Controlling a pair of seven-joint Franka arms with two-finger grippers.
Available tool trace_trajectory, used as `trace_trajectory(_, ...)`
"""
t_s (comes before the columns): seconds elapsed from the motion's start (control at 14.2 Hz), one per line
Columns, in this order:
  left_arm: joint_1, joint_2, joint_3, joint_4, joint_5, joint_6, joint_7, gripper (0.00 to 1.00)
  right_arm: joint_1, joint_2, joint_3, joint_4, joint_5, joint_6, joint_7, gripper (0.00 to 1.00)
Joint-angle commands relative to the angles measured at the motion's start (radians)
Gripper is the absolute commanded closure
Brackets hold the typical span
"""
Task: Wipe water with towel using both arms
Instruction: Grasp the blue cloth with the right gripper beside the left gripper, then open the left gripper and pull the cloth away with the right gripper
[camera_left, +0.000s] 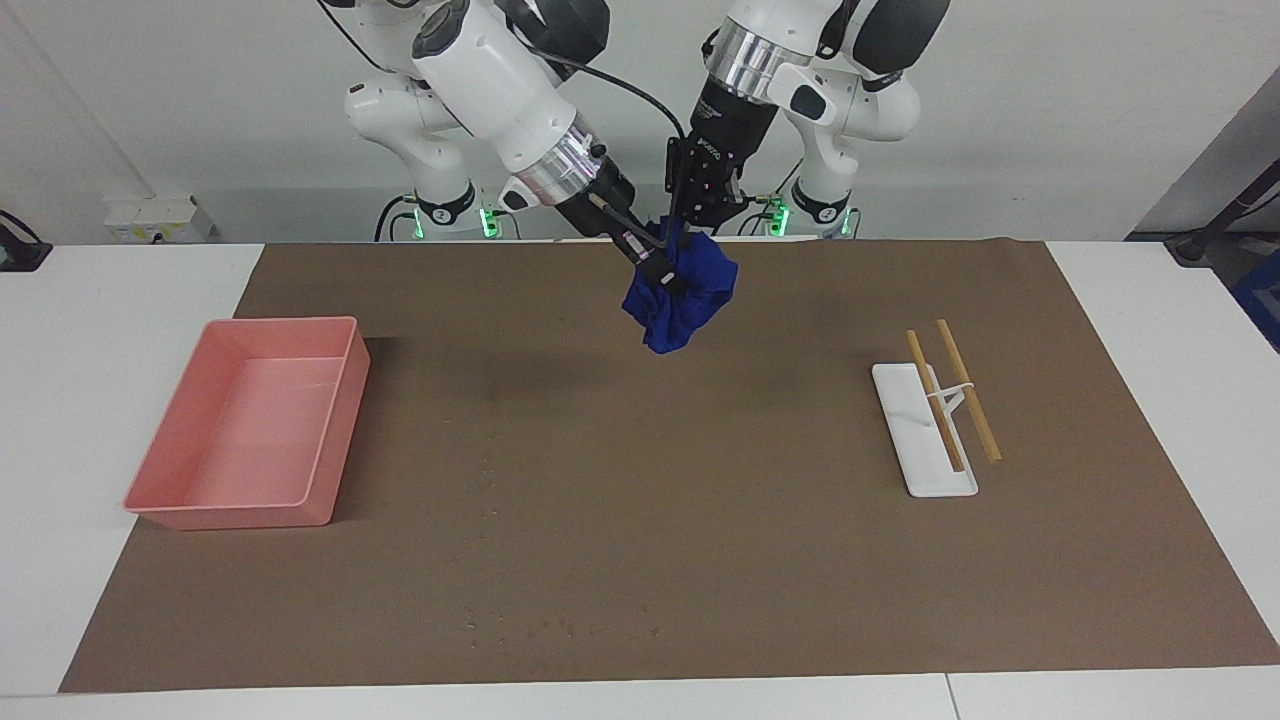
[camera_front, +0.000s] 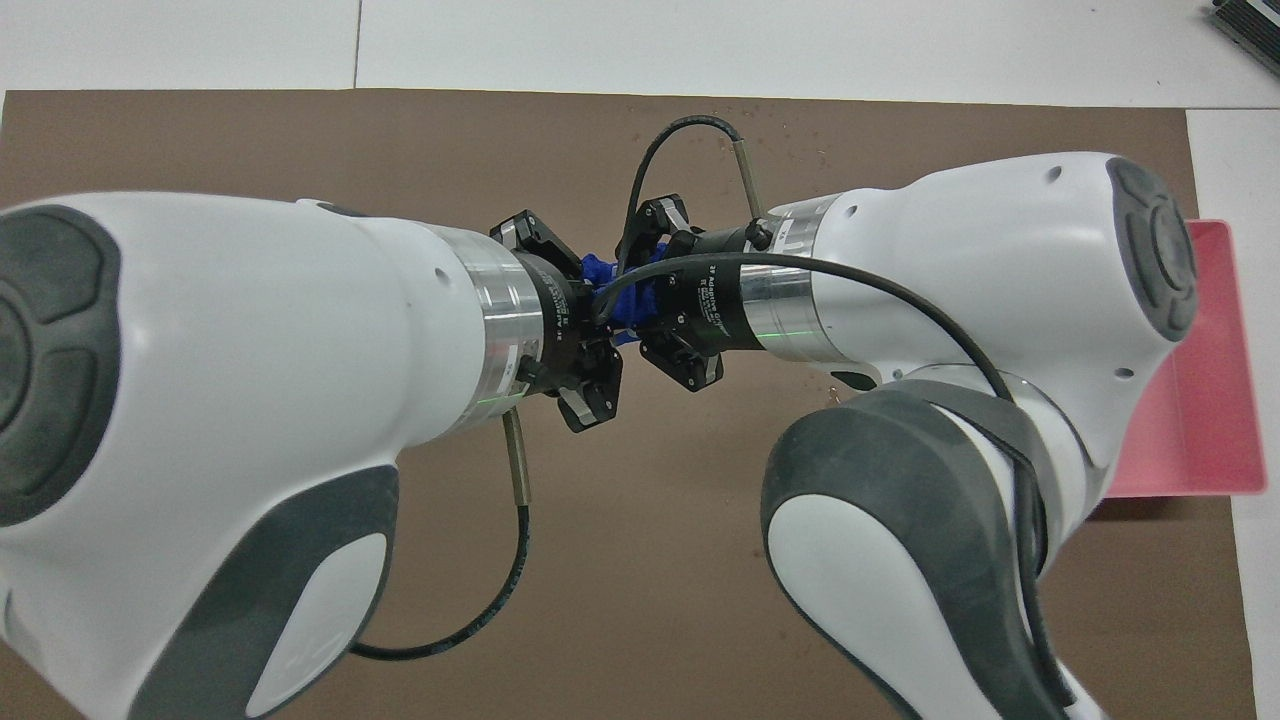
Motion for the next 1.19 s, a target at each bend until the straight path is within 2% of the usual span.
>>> trace_trajectory(0.0,0.003,-0.004,0.012,0.000,-0.006,-0.005,0.027,0.57,-0.013,-0.020,-0.005,-0.001,-0.059,0.001,-0.011,1.00)
trace_trajectory(0.07,0.004,-0.007,0.017,0.000,-0.006,-0.010,0.047,0.02,-0.025,-0.023,-0.003,-0.001,-0.074,0.001,-0.011,1.00)
trace_trajectory(0.35,0.102,-0.022,0.017,-0.026,-0.006,-0.056,0.235,0.00,-0.034,-0.022,-0.005,-0.004,-0.139,0.004,-0.019,1.00)
trace_trajectory(0.49,0.174,-0.026,0.017,-0.031,-0.008,-0.098,0.369,0.00,-0.086,-0.023,-0.002,-0.031,-0.174,0.012,-0.051,1.00)
trace_trajectory(0.7,0.288,-0.036,0.019,-0.046,-0.008,-0.174,0.608,0.00,-0.166,-0.031,-0.002,-0.131,-0.172,0.108,-0.303,1.00)
trace_trajectory(0.84,0.363,-0.059,0.019,-0.081,-0.008,-0.198,0.790,0.00,-0.209,0.028,-0.002,-0.142,-0.172,0.217,-0.387,1.00)
trace_trajectory(1.12,0.499,-0.075,0.023,-0.083,-0.008,-0.315,1.256,0.00,-0.284,0.183,-0.002,-0.133,-0.172,0.412,-0.589,1.00)
